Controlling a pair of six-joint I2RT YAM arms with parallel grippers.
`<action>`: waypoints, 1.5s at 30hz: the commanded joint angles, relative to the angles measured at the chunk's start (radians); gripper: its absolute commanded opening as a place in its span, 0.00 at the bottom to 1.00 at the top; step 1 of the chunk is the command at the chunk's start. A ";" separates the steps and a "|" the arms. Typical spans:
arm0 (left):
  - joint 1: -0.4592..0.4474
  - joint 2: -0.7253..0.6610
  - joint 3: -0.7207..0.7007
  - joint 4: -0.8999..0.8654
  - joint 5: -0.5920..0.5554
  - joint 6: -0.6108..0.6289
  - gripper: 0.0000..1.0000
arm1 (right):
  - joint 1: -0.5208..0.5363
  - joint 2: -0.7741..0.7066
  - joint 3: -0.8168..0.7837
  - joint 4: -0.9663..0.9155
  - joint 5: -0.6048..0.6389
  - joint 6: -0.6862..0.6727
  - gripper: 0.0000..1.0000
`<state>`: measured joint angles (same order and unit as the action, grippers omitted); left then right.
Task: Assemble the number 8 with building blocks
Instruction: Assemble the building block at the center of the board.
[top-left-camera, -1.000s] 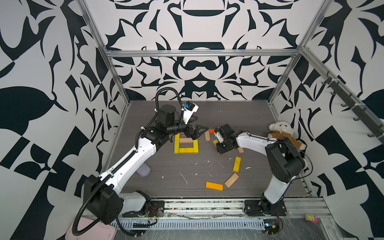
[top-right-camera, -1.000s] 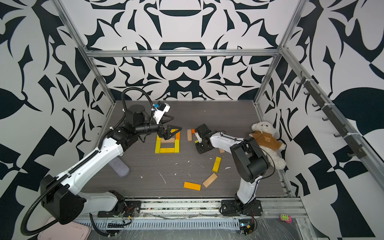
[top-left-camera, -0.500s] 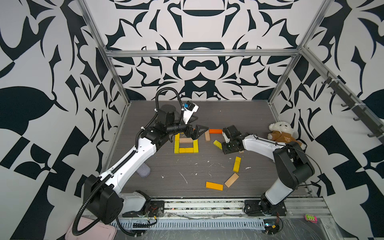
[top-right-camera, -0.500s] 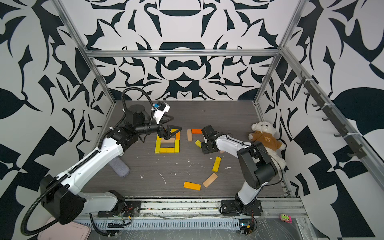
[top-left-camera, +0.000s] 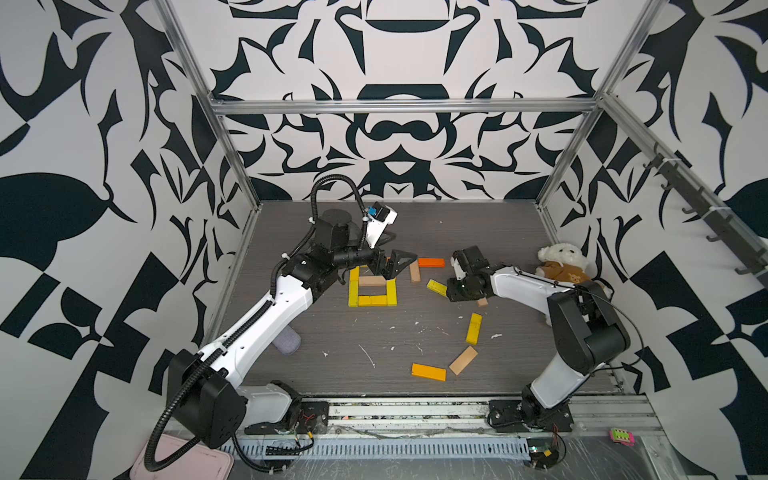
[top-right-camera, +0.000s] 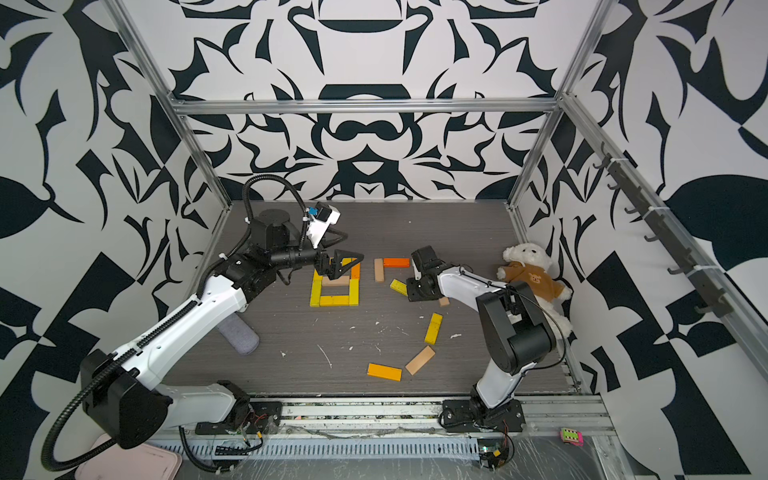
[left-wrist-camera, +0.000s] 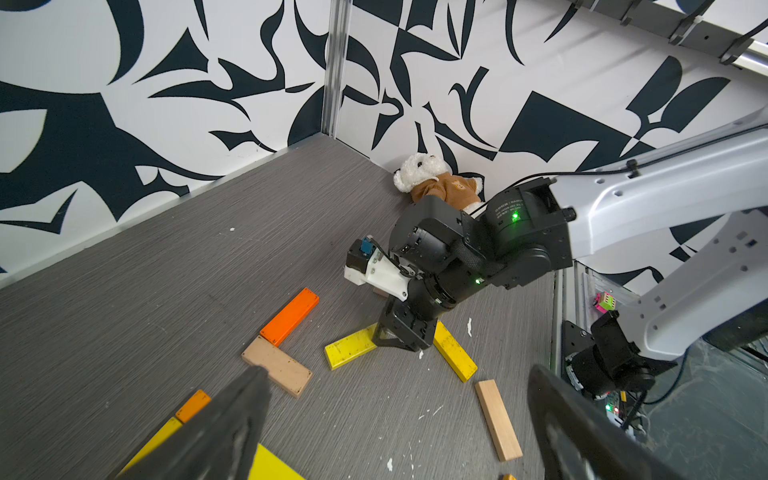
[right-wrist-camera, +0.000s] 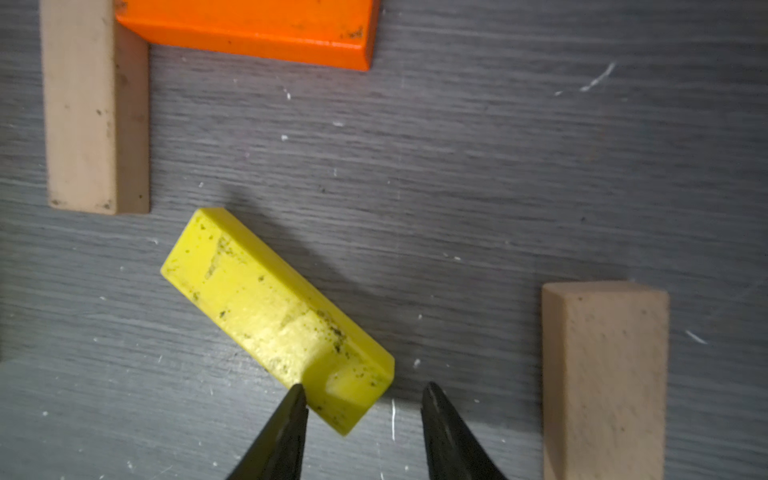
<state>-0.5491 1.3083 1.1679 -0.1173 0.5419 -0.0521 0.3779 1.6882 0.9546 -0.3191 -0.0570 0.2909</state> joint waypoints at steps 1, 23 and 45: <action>-0.002 -0.017 0.019 -0.016 0.009 0.006 0.99 | -0.008 0.004 0.005 0.019 -0.020 0.020 0.45; -0.008 -0.015 0.021 -0.019 0.009 0.007 0.99 | -0.002 -0.091 -0.121 0.063 0.020 0.052 0.47; -0.010 -0.020 0.021 -0.026 0.001 0.017 0.99 | -0.018 -0.009 -0.002 0.052 0.109 0.059 0.27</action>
<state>-0.5560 1.3079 1.1683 -0.1333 0.5411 -0.0475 0.3702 1.6733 0.9100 -0.2584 0.0246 0.3408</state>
